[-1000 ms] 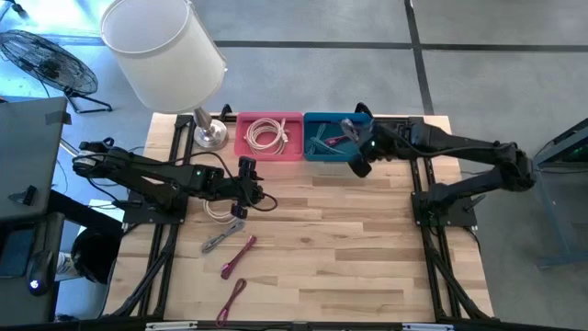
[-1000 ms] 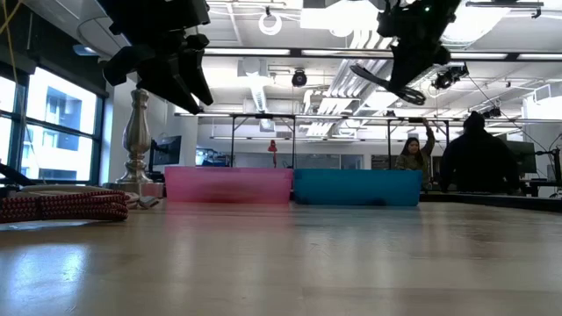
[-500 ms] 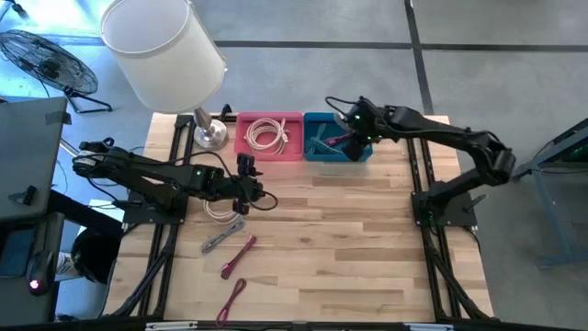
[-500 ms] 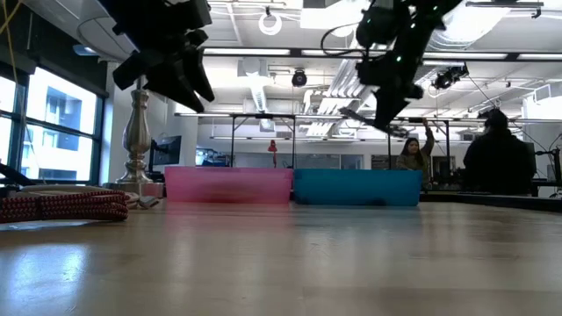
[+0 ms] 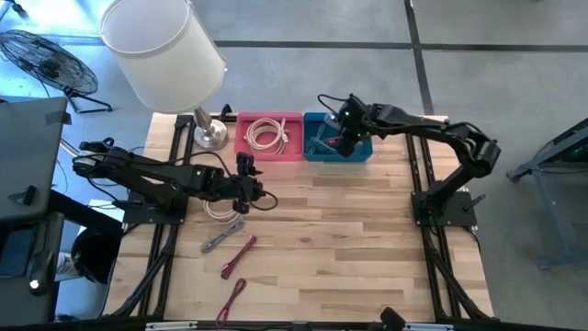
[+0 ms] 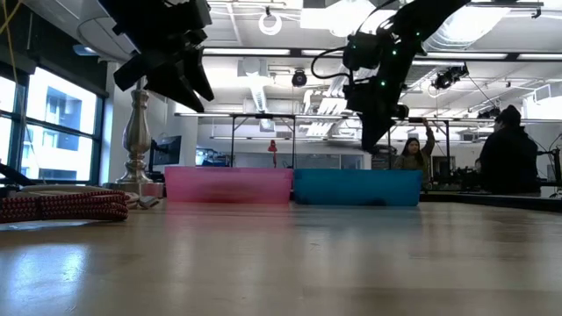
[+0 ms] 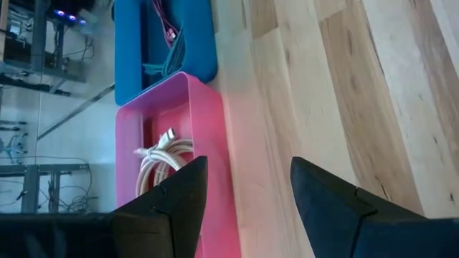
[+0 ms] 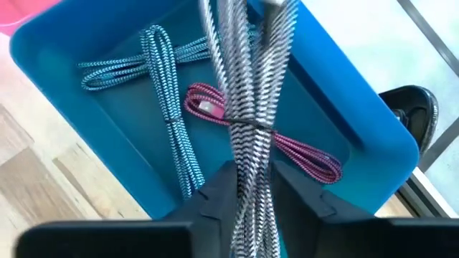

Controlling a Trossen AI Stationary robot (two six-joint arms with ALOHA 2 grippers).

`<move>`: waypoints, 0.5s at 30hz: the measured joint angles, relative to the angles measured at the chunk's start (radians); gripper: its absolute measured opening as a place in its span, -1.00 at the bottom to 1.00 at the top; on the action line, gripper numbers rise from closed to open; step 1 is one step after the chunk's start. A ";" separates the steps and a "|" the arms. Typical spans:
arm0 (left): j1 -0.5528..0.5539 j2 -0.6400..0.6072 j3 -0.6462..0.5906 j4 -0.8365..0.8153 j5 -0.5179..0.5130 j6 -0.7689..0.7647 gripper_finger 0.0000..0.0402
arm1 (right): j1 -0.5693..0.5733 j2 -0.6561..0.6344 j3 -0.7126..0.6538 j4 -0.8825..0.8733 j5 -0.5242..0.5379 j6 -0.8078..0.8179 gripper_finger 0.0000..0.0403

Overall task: Pick & Place USB Port
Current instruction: Put the top small black and white charger cable into the blue bin, then put the large white charger cable into the red bin

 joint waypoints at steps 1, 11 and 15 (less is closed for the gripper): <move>0.000 0.000 0.000 -0.002 -0.001 0.000 -0.03 | 0.000 0.000 0.000 0.001 0.000 0.000 -0.52; 0.000 0.000 0.000 -0.047 0.000 -0.029 -0.03 | 0.041 0.000 0.000 0.009 0.043 -0.023 -0.12; 0.000 0.000 0.001 -0.032 0.040 -0.077 -0.03 | 0.093 0.000 0.000 0.121 -0.153 -0.016 -0.10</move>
